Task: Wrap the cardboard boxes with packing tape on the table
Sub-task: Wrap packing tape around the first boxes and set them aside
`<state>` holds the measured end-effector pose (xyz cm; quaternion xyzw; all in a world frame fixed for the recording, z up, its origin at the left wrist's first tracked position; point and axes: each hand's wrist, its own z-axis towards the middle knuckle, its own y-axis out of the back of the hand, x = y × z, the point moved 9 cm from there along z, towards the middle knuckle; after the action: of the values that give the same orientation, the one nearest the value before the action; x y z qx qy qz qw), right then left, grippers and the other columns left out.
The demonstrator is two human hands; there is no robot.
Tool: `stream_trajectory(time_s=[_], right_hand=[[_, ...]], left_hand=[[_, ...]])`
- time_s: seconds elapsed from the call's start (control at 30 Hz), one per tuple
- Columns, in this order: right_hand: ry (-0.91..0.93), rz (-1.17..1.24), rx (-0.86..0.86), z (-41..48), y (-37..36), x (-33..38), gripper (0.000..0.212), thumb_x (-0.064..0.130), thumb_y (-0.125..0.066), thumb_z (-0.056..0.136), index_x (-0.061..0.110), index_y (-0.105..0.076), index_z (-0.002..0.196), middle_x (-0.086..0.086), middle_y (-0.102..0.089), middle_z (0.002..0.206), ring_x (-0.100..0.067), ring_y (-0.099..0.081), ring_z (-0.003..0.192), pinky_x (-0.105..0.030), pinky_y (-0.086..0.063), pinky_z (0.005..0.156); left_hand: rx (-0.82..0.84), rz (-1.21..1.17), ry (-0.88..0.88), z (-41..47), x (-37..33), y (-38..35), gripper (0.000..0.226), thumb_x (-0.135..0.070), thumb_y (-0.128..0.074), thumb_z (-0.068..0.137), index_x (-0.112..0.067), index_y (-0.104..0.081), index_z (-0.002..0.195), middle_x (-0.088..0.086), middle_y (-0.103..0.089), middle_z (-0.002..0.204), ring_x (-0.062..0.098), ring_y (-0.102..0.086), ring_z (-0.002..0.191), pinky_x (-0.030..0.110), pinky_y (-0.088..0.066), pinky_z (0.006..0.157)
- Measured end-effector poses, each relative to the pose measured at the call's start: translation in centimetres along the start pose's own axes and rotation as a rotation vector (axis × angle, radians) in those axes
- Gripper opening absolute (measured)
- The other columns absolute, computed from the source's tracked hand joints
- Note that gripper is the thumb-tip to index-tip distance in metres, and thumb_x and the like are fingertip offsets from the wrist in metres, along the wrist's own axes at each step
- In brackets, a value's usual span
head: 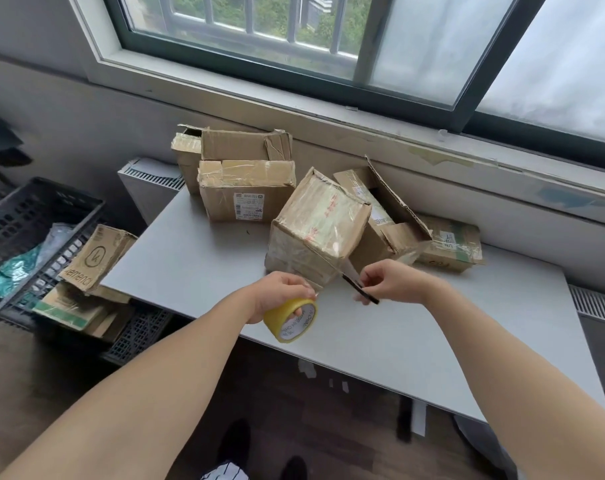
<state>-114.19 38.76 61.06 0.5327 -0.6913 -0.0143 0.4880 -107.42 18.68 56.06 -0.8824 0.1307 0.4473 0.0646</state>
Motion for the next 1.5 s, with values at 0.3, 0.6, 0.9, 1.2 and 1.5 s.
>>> stream_trajectory(time_s=[0.3,0.6,0.9,1.2,1.5], right_hand=[[-0.240,-0.120,-0.124,-2.6,-1.9,-11.9,0.007,0.027,-0.075,0.087,0.021,-0.074,0.084,0.002,-0.075,0.080,-0.019,-0.068,0.080,-0.030,-0.050,0.067],[-0.490,-0.309,-0.317,-3.6,-2.9,-18.7,0.023,0.014,-0.052,0.097,0.017,-0.068,0.113,-0.012,-0.070,0.113,-0.033,-0.061,0.100,-0.033,-0.049,0.079],[0.220,-0.199,-0.772,-2.4,3.4,1.2,0.037,0.037,-0.061,0.100,0.020,-0.066,0.133,0.002,-0.069,0.130,-0.019,-0.063,0.118,-0.034,-0.047,0.094],[0.369,-0.631,-0.525,4.0,-2.4,9.9,0.059,0.043,-0.052,0.105,0.020,-0.037,0.157,0.002,-0.036,0.164,-0.025,-0.025,0.154,-0.049,-0.046,0.108],[0.428,-0.612,-0.506,2.1,-1.7,7.7,0.051,0.032,-0.058,0.104,0.022,-0.046,0.153,0.007,-0.043,0.159,-0.017,-0.031,0.152,-0.048,-0.055,0.098]], left_hand=[[0.049,0.287,0.013,1.9,-0.4,-4.1,0.031,-0.049,-0.079,0.076,-0.027,-0.080,0.097,0.007,-0.077,0.101,0.022,-0.068,0.084,0.049,-0.057,0.096],[-0.008,0.149,-0.025,3.0,-1.0,-4.5,0.016,-0.035,-0.078,0.089,-0.021,-0.078,0.097,0.007,-0.075,0.085,0.015,-0.068,0.068,0.042,-0.058,0.086],[0.095,0.180,-0.025,0.9,-2.6,-4.2,0.015,-0.027,-0.076,0.093,-0.015,-0.079,0.102,0.000,-0.076,0.090,0.015,-0.065,0.067,0.026,-0.055,0.065],[-0.039,0.155,-0.024,-4.8,-3.9,3.4,0.021,-0.025,-0.073,0.095,-0.010,-0.078,0.109,0.003,-0.069,0.077,0.013,-0.059,0.059,0.023,-0.052,0.056],[-0.035,0.163,-0.024,-6.6,-5.0,6.7,0.016,-0.022,-0.066,0.100,-0.010,-0.077,0.098,0.003,-0.066,0.073,0.012,-0.057,0.057,0.022,-0.049,0.053]])
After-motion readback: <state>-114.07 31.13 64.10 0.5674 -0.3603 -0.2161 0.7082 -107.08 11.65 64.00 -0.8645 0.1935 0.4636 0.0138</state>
